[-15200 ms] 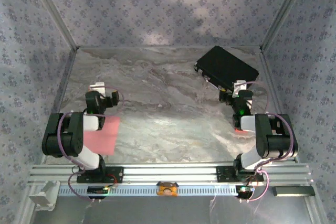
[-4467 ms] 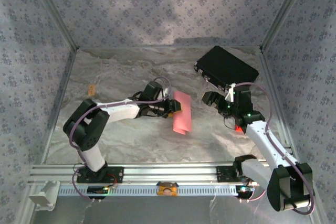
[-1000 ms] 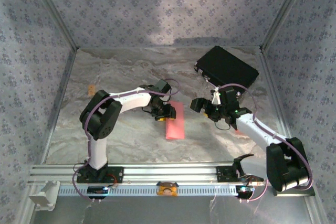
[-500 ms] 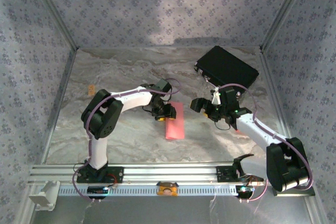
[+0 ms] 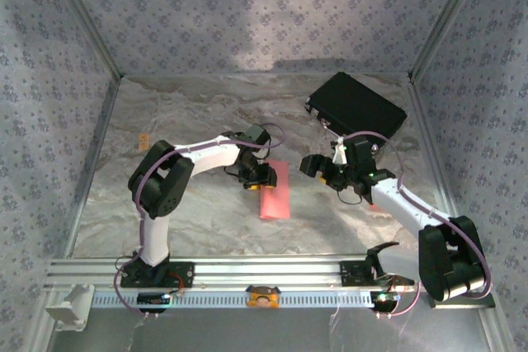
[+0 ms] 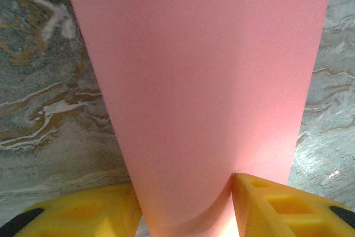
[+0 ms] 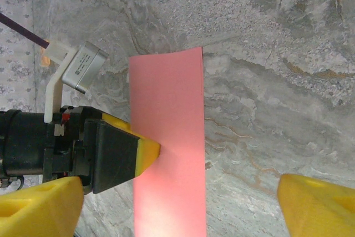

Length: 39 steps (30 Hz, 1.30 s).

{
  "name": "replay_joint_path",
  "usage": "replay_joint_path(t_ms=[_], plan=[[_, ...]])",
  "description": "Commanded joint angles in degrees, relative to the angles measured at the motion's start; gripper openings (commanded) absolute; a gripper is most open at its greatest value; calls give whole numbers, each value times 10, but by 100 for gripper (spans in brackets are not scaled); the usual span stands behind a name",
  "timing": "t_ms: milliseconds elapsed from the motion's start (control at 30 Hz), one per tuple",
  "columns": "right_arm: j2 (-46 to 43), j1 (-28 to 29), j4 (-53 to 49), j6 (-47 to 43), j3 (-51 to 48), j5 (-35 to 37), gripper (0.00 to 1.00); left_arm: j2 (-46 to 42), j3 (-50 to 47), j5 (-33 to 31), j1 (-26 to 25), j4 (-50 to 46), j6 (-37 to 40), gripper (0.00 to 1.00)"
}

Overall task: Fold a paper plane with a square sheet of paper (pick it up from the middle)
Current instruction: First fold the square sheet of paper in half at the center of the table, then hold the square sheet of paper at the center of the table.

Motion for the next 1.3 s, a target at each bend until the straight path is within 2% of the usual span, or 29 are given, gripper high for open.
replay_joint_path(t_ms=[0,200,300,400,467,800,1133,1267], plan=[[16,6,3,-3,14,-14,81,70,-29,-63,-10,24,16,49],[74,25,19,-1,26,-26,46,72,-27,-67,-11,21,21,49],[118,38,27,-2,42,-41,26,73,-30,-67,-11,23,20,49],[165,53,27,1,61,-51,9,74,-31,-67,-11,25,18,49],[184,65,42,7,67,-56,2,75,-31,-69,-11,24,18,49],[243,110,52,17,96,-37,0,77,-32,-70,-12,25,17,49],[289,126,60,18,110,-43,0,82,-34,-69,-12,29,13,49],[299,127,31,0,110,-29,0,83,-35,-69,-12,29,14,49]])
